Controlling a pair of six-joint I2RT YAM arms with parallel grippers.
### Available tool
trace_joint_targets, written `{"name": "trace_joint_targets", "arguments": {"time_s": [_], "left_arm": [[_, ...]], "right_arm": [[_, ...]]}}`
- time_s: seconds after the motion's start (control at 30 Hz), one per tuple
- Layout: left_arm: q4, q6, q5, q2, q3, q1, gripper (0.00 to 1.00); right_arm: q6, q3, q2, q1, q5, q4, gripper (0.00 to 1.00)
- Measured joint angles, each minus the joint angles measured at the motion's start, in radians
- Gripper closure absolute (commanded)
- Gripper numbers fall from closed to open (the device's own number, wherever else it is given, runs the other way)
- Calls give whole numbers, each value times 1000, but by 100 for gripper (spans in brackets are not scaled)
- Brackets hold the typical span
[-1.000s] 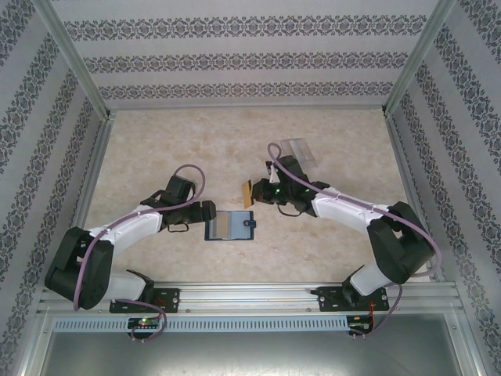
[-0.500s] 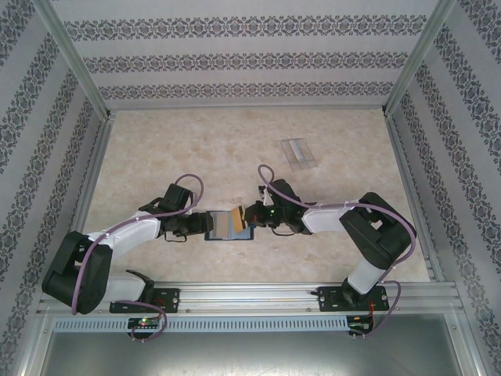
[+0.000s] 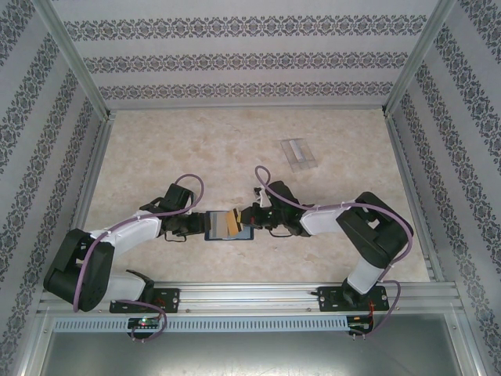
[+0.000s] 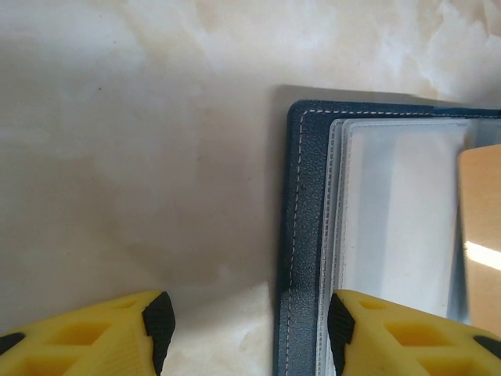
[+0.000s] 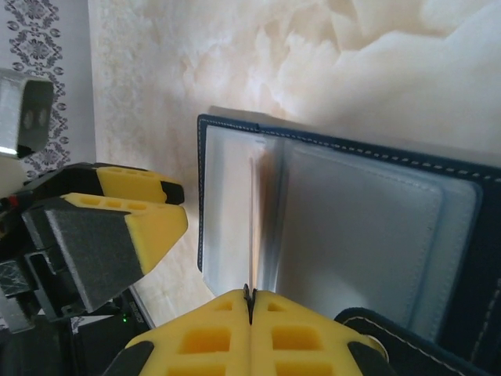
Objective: Put the credit cards into the card holder
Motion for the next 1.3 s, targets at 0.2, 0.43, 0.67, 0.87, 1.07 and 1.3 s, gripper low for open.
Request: {"name": "trace_joint_targets", "arguments": {"time_s": [0.2, 0.43, 0.67, 0.87, 1.07, 1.3], "left_arm": [[-3, 0, -12, 6, 2, 0, 48], [-6, 0, -21, 6, 2, 0, 52], [-7, 0, -26, 6, 1, 0, 56], [-3, 0, -30, -3, -8, 0, 59], [6, 0, -29, -5, -13, 0, 60], [17, 0, -30, -5, -19, 0, 63]], "right_arm": [[17, 0, 48, 5, -6, 38, 100], [23, -5, 49, 6, -5, 55, 100], [27, -55, -2, 6, 29, 64, 100], [45, -85, -9, 6, 52, 86, 100], [57, -82, 0, 26, 51, 112, 100], [77, -51, 34, 32, 41, 115, 100]]}}
